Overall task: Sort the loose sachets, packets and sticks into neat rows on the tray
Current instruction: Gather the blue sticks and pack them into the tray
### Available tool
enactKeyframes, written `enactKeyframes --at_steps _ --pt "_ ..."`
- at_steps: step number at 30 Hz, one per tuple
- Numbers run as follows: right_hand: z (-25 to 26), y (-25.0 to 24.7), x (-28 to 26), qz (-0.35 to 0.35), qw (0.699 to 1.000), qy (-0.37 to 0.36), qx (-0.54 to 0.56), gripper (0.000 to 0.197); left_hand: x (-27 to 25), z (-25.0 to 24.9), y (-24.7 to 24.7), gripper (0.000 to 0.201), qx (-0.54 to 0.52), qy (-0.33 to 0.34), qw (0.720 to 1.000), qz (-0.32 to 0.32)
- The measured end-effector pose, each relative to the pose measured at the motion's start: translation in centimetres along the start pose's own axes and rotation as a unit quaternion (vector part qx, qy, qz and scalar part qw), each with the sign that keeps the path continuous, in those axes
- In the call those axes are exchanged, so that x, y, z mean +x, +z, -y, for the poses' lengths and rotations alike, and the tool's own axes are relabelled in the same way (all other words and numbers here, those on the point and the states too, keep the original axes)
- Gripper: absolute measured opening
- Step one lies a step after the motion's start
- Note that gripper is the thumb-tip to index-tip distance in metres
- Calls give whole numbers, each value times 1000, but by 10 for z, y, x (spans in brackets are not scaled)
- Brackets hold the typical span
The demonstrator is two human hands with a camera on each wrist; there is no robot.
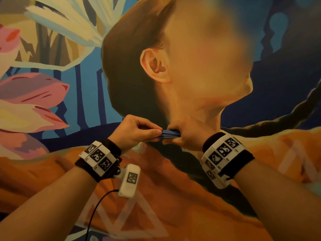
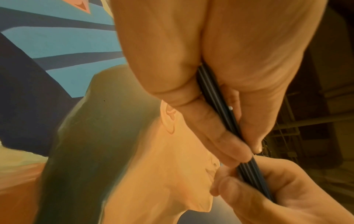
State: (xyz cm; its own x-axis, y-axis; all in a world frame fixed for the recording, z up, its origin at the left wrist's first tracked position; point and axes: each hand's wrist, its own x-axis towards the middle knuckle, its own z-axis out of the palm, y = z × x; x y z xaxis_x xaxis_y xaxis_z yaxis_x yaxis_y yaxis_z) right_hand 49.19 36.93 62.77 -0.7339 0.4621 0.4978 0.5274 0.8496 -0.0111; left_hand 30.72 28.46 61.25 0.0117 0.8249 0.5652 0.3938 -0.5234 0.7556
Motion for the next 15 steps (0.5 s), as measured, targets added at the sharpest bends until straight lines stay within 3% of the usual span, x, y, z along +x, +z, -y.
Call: enactKeyframes --at_steps 6,15 --pt "4 2 1 24 991 23 -129 28 0 -2 8 14 -16 -15 1000 14" --pt "14 -1 -7 -20 977 28 -210 16 1 0 20 30 -81 -62 995 20"
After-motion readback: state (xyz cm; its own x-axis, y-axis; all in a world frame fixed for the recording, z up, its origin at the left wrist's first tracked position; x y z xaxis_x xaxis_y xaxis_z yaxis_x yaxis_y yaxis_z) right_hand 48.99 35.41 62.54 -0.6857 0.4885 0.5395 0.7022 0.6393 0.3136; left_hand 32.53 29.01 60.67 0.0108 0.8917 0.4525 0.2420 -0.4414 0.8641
